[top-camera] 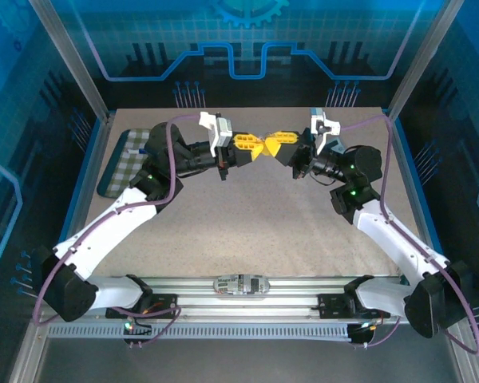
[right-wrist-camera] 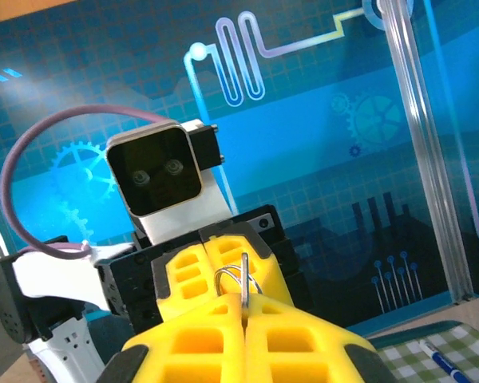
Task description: Remove the keys from the keyring
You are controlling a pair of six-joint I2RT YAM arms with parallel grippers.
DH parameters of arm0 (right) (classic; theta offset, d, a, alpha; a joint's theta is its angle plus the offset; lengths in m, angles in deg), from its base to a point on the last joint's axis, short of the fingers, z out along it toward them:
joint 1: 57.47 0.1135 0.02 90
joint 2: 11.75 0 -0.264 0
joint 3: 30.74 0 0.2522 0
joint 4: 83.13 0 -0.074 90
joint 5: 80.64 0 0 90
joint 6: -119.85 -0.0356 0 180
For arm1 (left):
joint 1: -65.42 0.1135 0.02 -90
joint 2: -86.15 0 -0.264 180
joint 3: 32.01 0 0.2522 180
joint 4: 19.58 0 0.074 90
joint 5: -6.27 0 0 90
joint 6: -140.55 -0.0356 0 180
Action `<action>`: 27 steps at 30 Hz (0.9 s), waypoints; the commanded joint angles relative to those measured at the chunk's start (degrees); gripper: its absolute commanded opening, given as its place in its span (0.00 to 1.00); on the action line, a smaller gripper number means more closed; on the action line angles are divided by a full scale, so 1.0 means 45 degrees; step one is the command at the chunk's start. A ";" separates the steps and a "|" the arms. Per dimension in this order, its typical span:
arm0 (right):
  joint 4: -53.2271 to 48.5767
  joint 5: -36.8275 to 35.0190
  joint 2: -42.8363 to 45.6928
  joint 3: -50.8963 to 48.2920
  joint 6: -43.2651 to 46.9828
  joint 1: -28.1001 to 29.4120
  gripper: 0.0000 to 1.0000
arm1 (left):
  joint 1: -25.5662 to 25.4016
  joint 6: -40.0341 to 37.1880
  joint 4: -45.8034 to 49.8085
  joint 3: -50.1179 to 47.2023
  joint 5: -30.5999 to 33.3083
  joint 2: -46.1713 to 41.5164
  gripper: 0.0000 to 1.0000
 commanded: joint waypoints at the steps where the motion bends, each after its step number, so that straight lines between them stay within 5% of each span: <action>1: -0.1295 0.0129 0.0118 0.0323 0.1099 0.0197 0.00 | -0.0559 -0.1016 0.1596 0.0560 0.0468 -0.0091 0.00; 13: -0.6563 -0.1273 0.1303 0.1155 0.6744 0.1460 0.00 | -0.0823 -0.1444 0.2988 0.1239 0.0762 0.0221 0.00; 27: -1.3123 -0.5712 0.1854 0.2136 1.6227 0.5010 0.00 | -0.0875 -0.1297 0.3324 0.1358 0.0757 0.0260 0.00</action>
